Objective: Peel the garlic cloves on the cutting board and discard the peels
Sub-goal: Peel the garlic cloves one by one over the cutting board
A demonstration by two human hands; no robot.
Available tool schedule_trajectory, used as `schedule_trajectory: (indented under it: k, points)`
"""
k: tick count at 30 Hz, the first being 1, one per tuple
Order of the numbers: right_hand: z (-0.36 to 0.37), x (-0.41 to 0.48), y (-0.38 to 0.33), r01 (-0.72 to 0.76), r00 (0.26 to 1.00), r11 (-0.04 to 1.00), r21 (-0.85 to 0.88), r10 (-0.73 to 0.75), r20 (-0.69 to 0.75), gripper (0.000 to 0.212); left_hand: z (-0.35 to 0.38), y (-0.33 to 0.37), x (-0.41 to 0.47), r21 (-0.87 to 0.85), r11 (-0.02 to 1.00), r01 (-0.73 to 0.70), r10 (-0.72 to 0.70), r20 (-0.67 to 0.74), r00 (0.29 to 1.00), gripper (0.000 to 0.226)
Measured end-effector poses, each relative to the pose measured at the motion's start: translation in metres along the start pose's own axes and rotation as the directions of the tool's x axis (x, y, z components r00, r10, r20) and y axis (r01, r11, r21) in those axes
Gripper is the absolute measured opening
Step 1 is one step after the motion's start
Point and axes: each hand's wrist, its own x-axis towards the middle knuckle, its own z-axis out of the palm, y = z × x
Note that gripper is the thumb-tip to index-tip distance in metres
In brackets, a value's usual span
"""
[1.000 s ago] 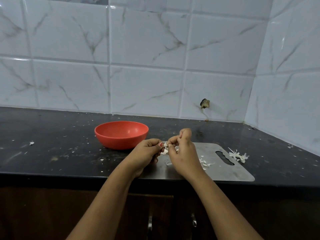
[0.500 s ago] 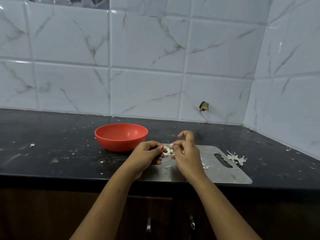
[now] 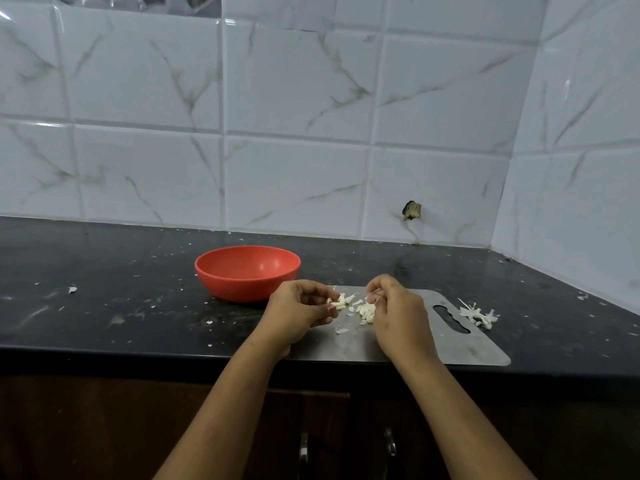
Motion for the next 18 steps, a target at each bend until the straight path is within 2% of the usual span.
schedule_trajectory:
  k: [4,6,8,12,18]
  points:
    - [0.000,0.001,-0.009,0.046,0.998,0.996,0.079,-0.048,0.027,0.015,0.001,0.001,-0.002,0.007,1.000,0.000,0.001,-0.015,1.000,0.018]
    - [0.000,0.000,-0.014,0.047,0.990,0.978,0.201,-0.073,0.122,0.013,0.001,0.001,-0.003,0.001,1.000,-0.005,0.005,-0.021,1.000,0.017]
    - [0.000,-0.002,-0.016,0.042,0.972,0.966,0.254,-0.098,0.215,0.014,0.000,0.002,-0.003,-0.014,1.000,-0.007,0.006,-0.039,0.999,0.015]
    - [0.003,-0.003,-0.014,0.058,0.979,0.960,0.273,-0.108,0.171,0.013,0.000,0.004,-0.003,-0.067,0.998,0.009,-0.010,-0.019,1.000,0.015]
    - [0.003,-0.002,-0.013,0.049,0.985,0.951,0.304,-0.096,0.141,0.008,0.002,0.003,-0.004,-0.006,1.000,-0.011,0.011,-0.026,1.000,0.012]
